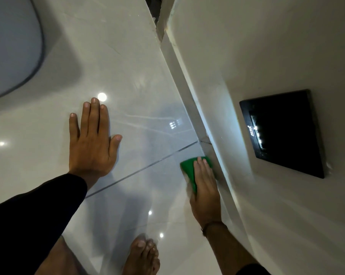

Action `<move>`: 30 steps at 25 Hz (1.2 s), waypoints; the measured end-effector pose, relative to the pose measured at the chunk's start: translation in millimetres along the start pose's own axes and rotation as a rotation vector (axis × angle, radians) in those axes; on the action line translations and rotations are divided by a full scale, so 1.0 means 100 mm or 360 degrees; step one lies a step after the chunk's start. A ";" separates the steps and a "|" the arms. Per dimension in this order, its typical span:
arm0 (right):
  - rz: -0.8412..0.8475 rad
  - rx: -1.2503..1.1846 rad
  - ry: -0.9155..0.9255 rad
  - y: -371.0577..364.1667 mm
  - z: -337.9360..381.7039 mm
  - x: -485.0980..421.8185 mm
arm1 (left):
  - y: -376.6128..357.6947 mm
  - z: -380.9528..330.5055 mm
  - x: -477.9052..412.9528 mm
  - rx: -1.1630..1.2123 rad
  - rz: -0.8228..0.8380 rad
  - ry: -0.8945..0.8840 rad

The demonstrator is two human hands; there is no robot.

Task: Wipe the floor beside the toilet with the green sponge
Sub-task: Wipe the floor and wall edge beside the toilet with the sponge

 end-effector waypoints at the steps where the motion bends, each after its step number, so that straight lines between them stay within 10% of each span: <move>1: 0.0007 0.0001 -0.0030 0.00 -0.11 0.17 | 0.00 0.00 0.00 -0.0002 0.0003 -0.0006; 10: -0.0038 0.0042 -0.0484 -0.11 -0.51 1.02 | 0.01 0.00 0.01 0.0008 0.0000 -0.0001; 24: -0.0001 -0.0222 0.0043 0.05 0.81 -1.36 | -0.08 0.02 0.00 -0.0015 -0.0048 -0.0016; 30: -0.0033 -0.0215 -0.0099 0.10 0.16 -0.06 | -0.08 0.04 0.01 0.0009 -0.0037 -0.0005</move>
Point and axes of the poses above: each hand's wrist, its own x-axis away from the middle knuckle, its own y-axis out of the back of the hand, z = x × y, the point moved 6 cm from there along -x, towards the middle knuckle, and after that the axes turned 4 degrees about -x, right-handed, at the moved point
